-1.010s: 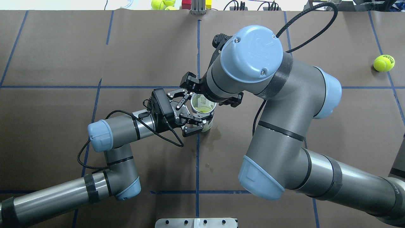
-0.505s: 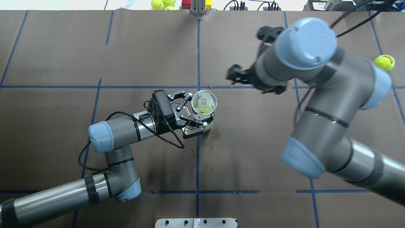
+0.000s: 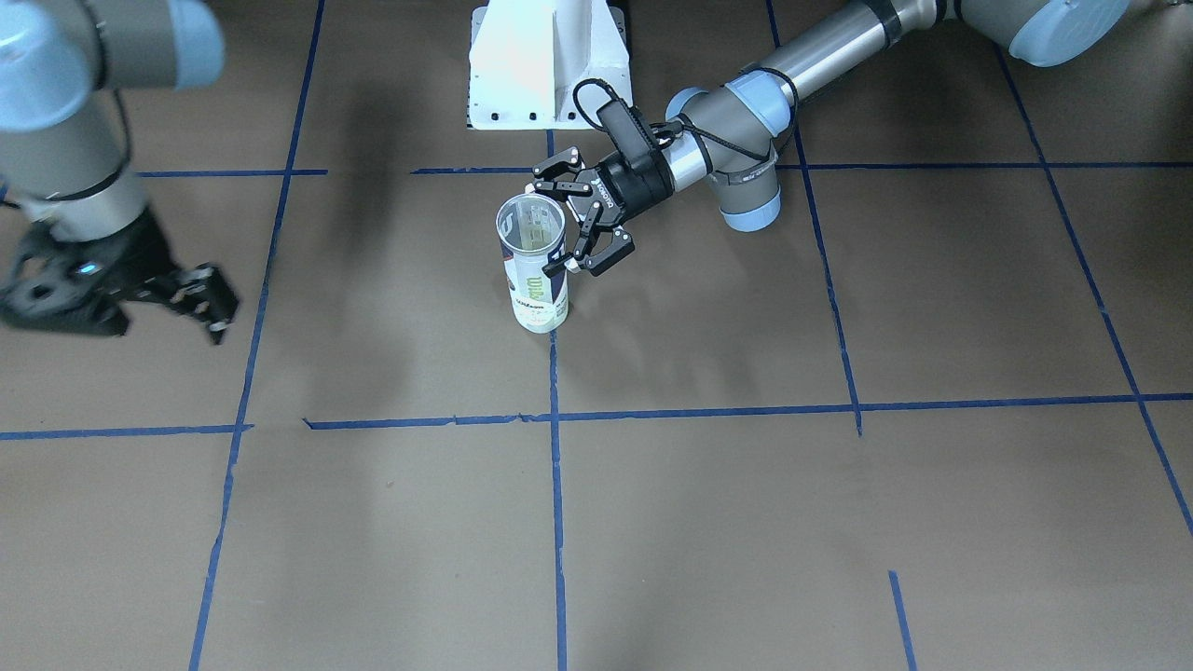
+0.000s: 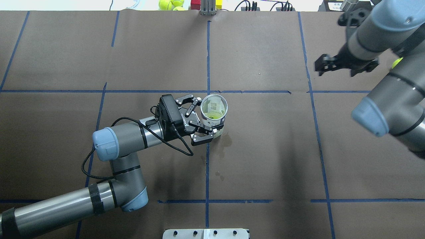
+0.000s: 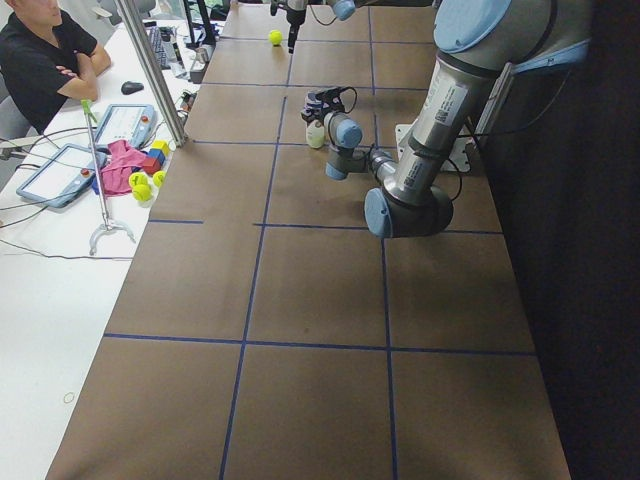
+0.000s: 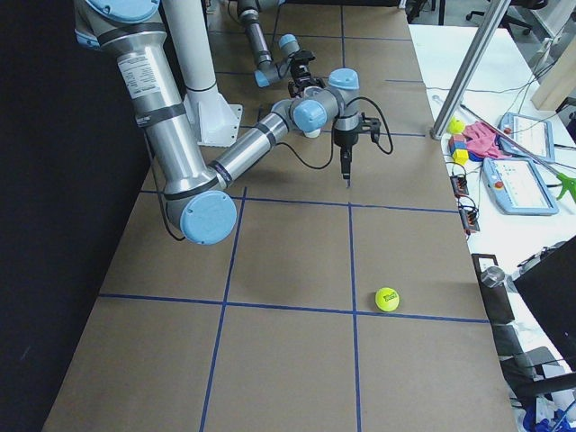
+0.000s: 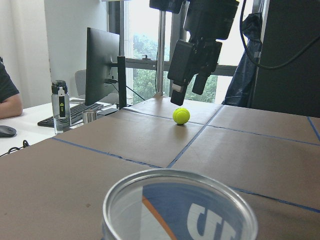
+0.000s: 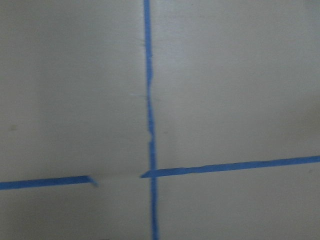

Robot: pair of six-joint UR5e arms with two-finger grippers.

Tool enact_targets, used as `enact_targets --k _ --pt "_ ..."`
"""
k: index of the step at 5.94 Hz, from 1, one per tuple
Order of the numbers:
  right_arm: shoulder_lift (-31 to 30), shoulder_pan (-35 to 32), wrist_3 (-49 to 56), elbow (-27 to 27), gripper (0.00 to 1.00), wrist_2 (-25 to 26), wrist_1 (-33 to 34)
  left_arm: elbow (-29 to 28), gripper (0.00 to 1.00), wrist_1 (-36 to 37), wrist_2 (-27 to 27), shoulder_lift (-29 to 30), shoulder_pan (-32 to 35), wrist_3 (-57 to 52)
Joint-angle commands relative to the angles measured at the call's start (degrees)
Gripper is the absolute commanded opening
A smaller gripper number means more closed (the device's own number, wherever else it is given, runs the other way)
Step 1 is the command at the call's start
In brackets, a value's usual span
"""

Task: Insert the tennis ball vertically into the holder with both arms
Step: 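Move the right gripper to the farther tennis ball and grasp it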

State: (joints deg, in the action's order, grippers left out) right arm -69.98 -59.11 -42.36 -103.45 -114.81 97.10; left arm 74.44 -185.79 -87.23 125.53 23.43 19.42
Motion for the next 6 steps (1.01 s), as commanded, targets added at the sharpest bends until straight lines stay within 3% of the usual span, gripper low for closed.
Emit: enact_targets --k 1,2,3,6 --pt "-0.3 -10.9 20.5 15.4 0.99 -3.7 -4.1 0.0 0.96 -0.2 0.0 0.1 0.0 0.0" --pt "-0.2 -14.9 25.9 28.8 0.99 -4.6 -16.9 -0.1 0.97 -0.2 0.0 0.0 0.0 0.0" --pt "0.2 -16.8 29.7 37.1 0.99 -5.6 -24.3 -0.1 0.99 -0.2 0.0 0.0 0.0 0.0" --pt "1.1 -15.6 30.8 41.5 0.99 -3.5 -27.0 -0.1 0.99 -0.2 0.0 0.0 0.0 0.0"
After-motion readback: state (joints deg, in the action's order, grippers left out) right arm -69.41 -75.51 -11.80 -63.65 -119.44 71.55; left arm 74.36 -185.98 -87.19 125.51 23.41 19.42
